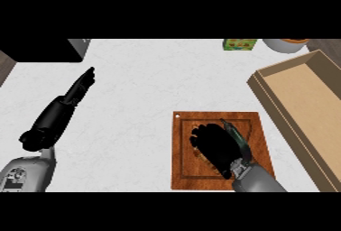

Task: Pick the croissant from the cutting board and place it in the cardboard box

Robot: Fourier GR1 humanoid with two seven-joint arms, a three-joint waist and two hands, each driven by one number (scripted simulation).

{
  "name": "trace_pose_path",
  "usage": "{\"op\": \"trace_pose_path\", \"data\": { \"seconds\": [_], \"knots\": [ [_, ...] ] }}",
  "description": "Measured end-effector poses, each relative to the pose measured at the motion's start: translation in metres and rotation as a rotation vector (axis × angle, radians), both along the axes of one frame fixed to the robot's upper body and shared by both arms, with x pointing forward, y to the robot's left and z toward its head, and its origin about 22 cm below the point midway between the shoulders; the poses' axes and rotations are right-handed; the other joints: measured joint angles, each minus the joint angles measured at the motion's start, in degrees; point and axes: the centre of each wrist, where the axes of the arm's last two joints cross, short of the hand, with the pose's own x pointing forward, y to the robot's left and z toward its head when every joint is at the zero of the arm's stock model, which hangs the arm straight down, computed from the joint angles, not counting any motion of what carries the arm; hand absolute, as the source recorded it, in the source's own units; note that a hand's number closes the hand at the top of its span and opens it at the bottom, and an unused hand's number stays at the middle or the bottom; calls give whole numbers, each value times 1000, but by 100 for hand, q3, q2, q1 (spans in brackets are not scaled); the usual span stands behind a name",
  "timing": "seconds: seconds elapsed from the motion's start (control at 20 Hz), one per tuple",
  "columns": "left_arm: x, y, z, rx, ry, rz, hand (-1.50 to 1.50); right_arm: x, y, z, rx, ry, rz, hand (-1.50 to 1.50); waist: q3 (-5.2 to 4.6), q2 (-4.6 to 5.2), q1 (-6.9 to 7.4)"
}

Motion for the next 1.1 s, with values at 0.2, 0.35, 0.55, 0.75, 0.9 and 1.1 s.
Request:
{"op": "trace_pose_path", "data": {
  "seconds": [0.2,0.35,0.55,0.75,0.9,1.1],
  "knots": [
    [3,1,-5,-3,4,-3,0,1,2,-4,35,-68,50,150,-10,-8,-9],
    [4,1,-2,-7,10,-4,0,3,5,2,55,-106,80,150,-6,-2,-9],
    [3,3,-2,-8,7,-7,0,21,4,8,134,-140,-15,150,2,15,11],
    [4,-1,0,-7,-2,-15,0,55,-8,17,248,-139,-318,150,13,66,78],
    [7,-3,-1,-8,0,-16,0,83,-10,30,310,-190,-452,150,14,75,100],
    [8,-1,-4,-3,4,-9,0,103,-2,59,310,-306,-496,150,11,46,64]
  ]
}}
